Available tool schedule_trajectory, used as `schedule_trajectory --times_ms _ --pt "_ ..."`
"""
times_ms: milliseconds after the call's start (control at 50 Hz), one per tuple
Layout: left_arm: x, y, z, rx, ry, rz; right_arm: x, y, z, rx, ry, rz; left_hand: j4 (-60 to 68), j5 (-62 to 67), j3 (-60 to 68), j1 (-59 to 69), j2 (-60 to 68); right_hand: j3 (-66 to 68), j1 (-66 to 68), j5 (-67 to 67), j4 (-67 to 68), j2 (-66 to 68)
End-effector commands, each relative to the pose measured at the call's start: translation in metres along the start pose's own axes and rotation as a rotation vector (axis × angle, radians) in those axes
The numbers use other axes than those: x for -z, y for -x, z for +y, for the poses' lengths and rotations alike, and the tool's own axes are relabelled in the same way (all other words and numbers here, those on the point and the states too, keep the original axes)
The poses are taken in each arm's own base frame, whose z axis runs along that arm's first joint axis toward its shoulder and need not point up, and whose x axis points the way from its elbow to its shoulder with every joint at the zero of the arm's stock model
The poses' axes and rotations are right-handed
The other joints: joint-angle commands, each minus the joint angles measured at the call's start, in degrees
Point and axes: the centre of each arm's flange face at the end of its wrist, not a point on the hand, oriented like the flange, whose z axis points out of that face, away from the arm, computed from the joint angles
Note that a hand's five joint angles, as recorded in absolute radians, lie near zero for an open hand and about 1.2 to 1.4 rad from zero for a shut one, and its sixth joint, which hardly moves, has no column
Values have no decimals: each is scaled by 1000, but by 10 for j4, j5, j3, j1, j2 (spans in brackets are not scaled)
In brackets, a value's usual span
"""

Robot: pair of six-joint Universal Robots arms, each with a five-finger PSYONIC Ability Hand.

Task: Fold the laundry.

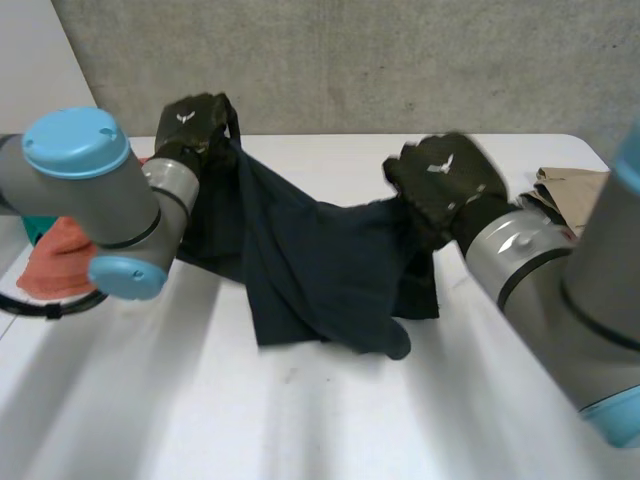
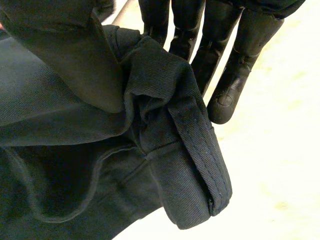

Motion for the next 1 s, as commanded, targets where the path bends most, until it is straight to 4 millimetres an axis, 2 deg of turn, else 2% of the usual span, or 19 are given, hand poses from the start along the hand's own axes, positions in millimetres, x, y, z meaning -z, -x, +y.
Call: schedule_trajectory --times_ms 20,120,180,220,240,280,300,360,440,460,520,540,600,620,700,780,900,920,1000 --pt "-42 3 1 -136 -157 -24 -13 28 37 -91 112 -77 113 139 119 149 115 123 242 136 112 130" --pt "-55 7 10 -196 -182 -75 -22 33 56 -99 159 -85 113 139 119 149 115 123 242 136 112 130" --pt "-55 10 17 -196 -166 -103 -25 35 60 -101 166 -88 113 139 119 149 115 123 242 136 112 130" --pt "-53 9 23 -196 -149 -99 -28 36 63 -104 167 -87 51 77 58 87 53 123 242 136 112 130" --pt "-49 7 30 -197 -125 -92 -29 37 64 -105 165 -87 -174 -148 -168 -138 -172 123 242 136 112 130" --pt "-44 5 38 -197 -98 -83 -31 38 65 -106 163 -87 -404 -378 -398 -368 -402 123 242 136 112 130" --pt "-36 0 44 -198 -66 -72 -33 39 67 -106 166 -90 -572 -546 -565 -535 -570 123 242 136 112 130" --pt "-22 -9 49 -197 -30 -51 -37 42 73 -107 174 -93 -568 -542 -562 -532 -566 123 242 136 112 130" --pt "7 -15 36 -200 12 -40 -45 44 79 -107 177 -91 -563 -537 -557 -527 -561 123 242 136 112 130" --pt "23 -15 26 -200 31 -39 -46 44 80 -107 178 -92 -562 -536 -555 -525 -560 123 242 136 112 130" --pt "48 -14 18 -203 77 -38 -49 45 81 -106 174 -90 -553 -527 -547 -517 -551 123 242 136 112 130" --pt "67 -14 14 -205 112 -34 -49 45 80 -104 172 -91 -547 -521 -540 -510 -544 123 242 136 112 130" --pt "95 -15 8 -200 164 -24 -50 46 80 -106 169 -91 -533 -507 -527 -497 -531 123 242 136 112 130" --pt "114 -17 7 -191 203 -13 -51 45 79 -105 166 -90 -525 -499 -518 -488 -523 123 242 136 112 130" --pt "158 -33 15 -143 309 49 -53 43 73 -105 145 -83 -501 -475 -495 -465 -499 123 242 136 112 130" --pt "188 -46 33 -78 423 96 -54 40 67 -104 127 -76 -461 -435 -455 -425 -459 123 242 136 112 130" --pt "202 -57 62 -26 532 134 -52 37 61 -125 112 -67 -441 -415 -434 -404 -438 123 242 136 112 130" --pt "202 -61 72 -30 559 148 -52 37 61 -132 113 -65 -447 -421 -441 -411 -445 123 242 136 112 130" --pt "190 -65 84 -24 570 149 -50 38 65 -149 130 -68 -476 -450 -469 -439 -474 123 242 136 112 130"
